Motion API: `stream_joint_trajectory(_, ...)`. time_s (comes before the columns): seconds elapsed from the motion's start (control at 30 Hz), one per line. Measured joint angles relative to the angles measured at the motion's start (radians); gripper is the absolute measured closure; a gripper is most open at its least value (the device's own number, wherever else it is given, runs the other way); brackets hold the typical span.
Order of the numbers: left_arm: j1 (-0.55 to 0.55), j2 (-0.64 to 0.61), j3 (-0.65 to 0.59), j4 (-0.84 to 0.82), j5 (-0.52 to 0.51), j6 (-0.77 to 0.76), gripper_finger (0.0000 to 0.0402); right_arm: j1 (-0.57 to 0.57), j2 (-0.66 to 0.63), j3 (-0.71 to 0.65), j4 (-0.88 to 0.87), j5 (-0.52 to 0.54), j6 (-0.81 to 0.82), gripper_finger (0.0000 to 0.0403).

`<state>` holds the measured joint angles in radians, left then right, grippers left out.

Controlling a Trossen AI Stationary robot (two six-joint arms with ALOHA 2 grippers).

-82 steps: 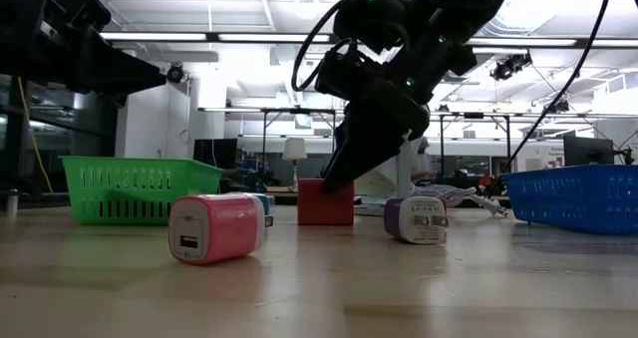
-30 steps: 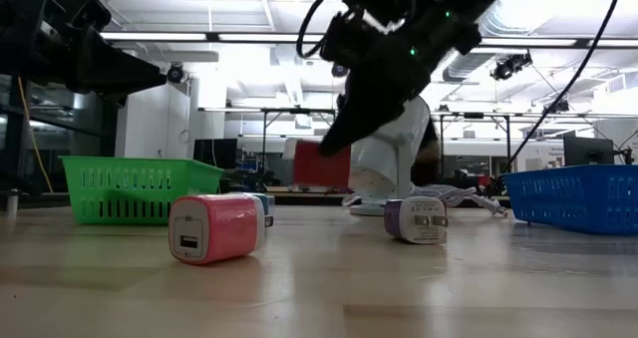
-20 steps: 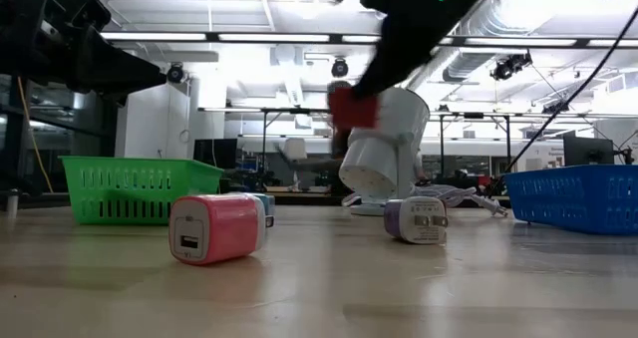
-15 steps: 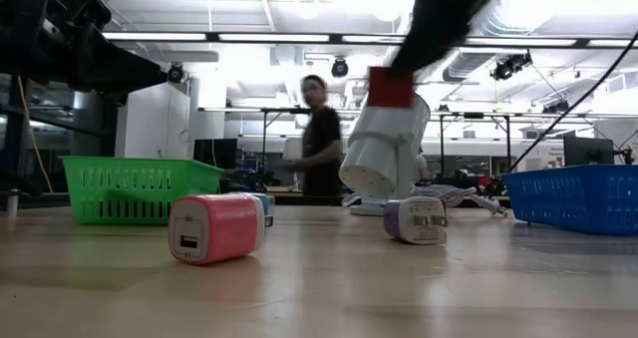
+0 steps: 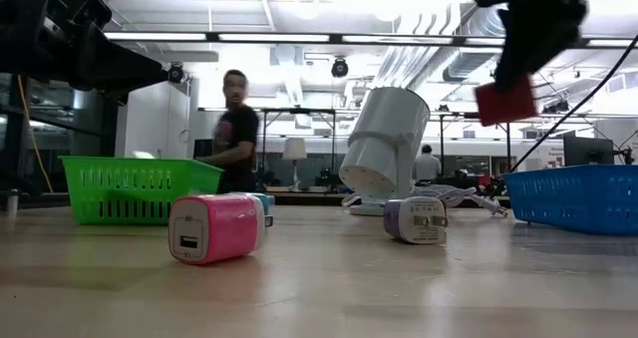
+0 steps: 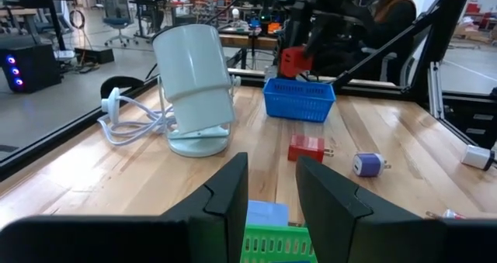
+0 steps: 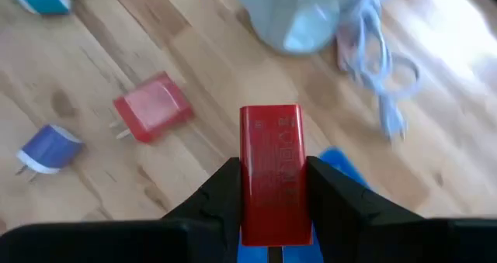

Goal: Pick & Place Office items
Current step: Put the left red charger adapter into the blue bin

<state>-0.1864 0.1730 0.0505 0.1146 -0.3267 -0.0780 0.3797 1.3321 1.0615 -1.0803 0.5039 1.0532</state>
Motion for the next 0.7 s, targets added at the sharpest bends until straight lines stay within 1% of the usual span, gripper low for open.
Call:
stream_joint_trajectory(0.13,0.0,0.0,0.0,0.0,0.001,0.0,0.0298,0.044,0.023,0.0,-0.078,-0.002,0.172,0.0294)
stream_joint_trajectory(0.4,0.0,0.0,0.0,0.0,0.002,0.0,0.0298,0.105,0.112,0.0,-0.222,-0.013,0.474,0.0294)
stream_joint_trajectory(0.53,0.0,0.0,0.0,0.0,0.002,0.0,0.0298,0.123,0.16,0.0,-0.247,-0.013,0.618,0.0294)
stream_joint_trajectory(0.7,0.0,0.0,0.0,0.0,0.002,0.0,0.0298,0.124,0.239,0.0,-0.285,-0.015,0.749,0.0293)
